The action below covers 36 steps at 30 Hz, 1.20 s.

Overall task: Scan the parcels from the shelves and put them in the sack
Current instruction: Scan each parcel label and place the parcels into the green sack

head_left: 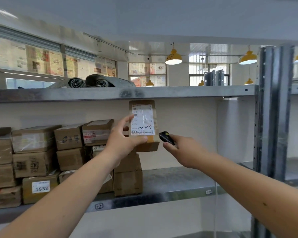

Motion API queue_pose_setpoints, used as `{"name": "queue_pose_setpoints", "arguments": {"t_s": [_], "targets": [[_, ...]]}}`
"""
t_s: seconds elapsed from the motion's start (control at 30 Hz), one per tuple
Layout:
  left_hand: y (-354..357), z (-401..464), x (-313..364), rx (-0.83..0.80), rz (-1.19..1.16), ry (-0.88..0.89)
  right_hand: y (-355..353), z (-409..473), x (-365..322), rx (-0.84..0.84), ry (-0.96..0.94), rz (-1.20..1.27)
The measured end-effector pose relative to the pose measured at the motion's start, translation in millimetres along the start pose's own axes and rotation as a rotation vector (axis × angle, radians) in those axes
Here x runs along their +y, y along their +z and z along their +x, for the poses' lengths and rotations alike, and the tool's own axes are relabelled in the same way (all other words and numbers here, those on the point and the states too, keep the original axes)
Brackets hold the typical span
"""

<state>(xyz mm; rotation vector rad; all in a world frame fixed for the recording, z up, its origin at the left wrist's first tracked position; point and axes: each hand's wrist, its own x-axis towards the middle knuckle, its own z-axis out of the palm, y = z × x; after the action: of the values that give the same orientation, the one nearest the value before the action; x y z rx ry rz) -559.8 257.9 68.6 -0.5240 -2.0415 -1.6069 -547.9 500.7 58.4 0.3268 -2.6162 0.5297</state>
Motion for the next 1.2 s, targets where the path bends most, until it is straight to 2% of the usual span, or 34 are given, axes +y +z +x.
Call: {"name": "queue_pose_setpoints", "arguments": {"t_s": [0.17,0.37,0.43,0.73,0.9,1.2], "targets": [[27,-14,7,-0.123,0.061,0.028,-16,-28,23,-0.004,0.018,-0.034],[64,-34,7,-0.369,-0.186,0.037,-32,-70,46,-0.029,0.067,-0.039],[76,-40,3,-0.401,-0.264,0.052,-35,-84,53,-0.037,0.085,-0.046],[128,-71,-22,-0.333,-0.305,0.057,-46,-138,74,-0.102,0.181,-0.028],[144,-94,-45,-0.233,-0.110,0.068,-43,-162,82,-0.138,0.225,-0.040],[148,-101,-78,-0.191,0.088,0.144,-35,-198,79,-0.272,0.236,-0.124]]}}
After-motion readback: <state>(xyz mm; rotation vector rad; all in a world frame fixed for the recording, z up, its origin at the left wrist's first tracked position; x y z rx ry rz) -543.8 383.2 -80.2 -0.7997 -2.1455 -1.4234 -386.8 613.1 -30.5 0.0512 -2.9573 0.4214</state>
